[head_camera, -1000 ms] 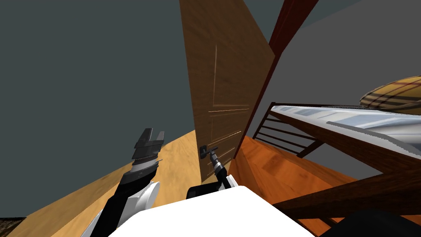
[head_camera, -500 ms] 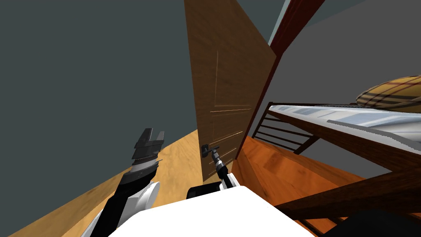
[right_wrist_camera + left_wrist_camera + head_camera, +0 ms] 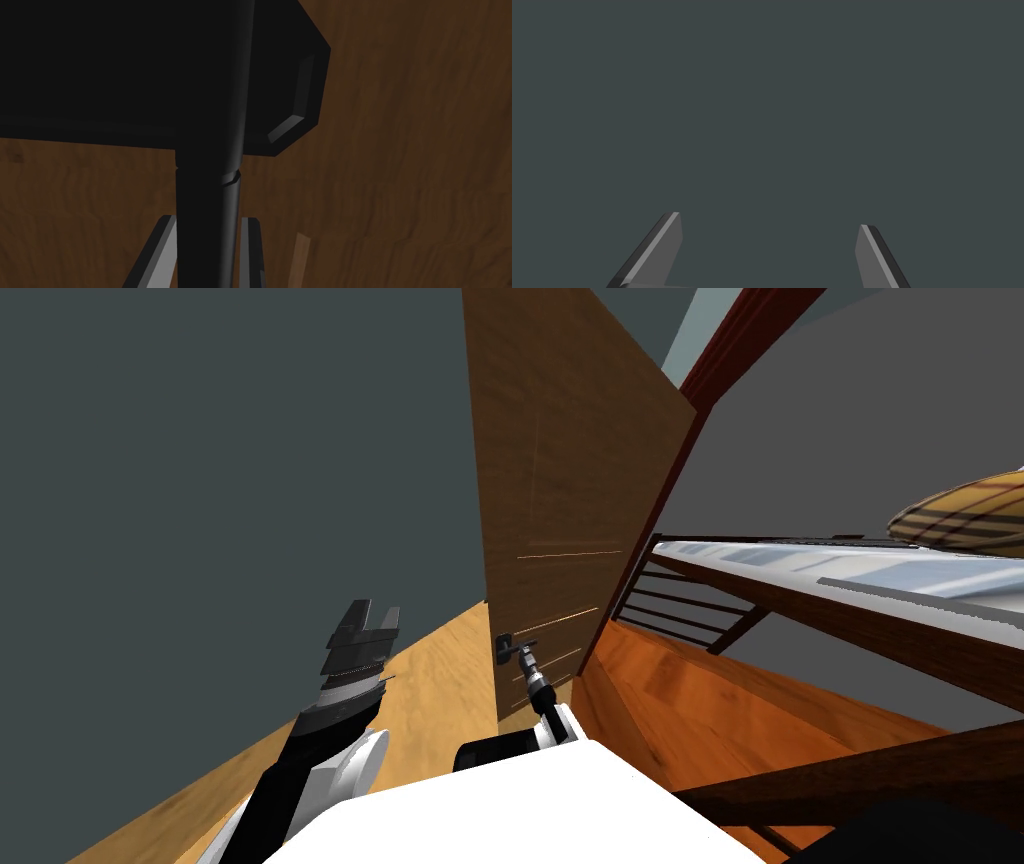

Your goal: Push the door open

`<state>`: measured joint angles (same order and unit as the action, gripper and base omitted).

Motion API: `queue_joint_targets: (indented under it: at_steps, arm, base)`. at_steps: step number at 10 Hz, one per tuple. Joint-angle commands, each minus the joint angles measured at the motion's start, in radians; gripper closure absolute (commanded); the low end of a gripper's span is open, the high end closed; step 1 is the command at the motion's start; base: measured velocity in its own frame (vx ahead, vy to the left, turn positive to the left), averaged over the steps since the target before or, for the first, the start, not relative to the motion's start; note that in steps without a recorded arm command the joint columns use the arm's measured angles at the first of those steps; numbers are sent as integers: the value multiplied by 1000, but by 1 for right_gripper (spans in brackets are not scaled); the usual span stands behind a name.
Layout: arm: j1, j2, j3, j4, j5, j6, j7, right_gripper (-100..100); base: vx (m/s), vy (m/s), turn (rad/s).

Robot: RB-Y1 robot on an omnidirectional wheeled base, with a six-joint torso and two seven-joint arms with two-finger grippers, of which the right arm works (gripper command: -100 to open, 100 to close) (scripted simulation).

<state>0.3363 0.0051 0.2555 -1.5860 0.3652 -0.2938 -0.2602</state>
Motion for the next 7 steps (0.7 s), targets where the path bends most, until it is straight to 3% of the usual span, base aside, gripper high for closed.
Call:
queue_joint_targets:
  at_steps: [1, 3, 4, 5, 7]
  arm:
    - [-10, 18, -20, 3, -7, 2, 5, 100]
    - [-16, 37, -36, 7, -12, 5, 10, 100]
    - [-12, 31, -36, 6, -11, 8, 9, 100]
    - [-14, 5, -55, 4, -17, 8, 9, 100]
    - [-14, -15, -74, 3, -23, 8, 10, 100]
  base:
    - [114, 142, -93]
    - [117, 139, -77]
    - [62, 49, -39]
    - [107, 60, -62]
    - [154, 119, -92]
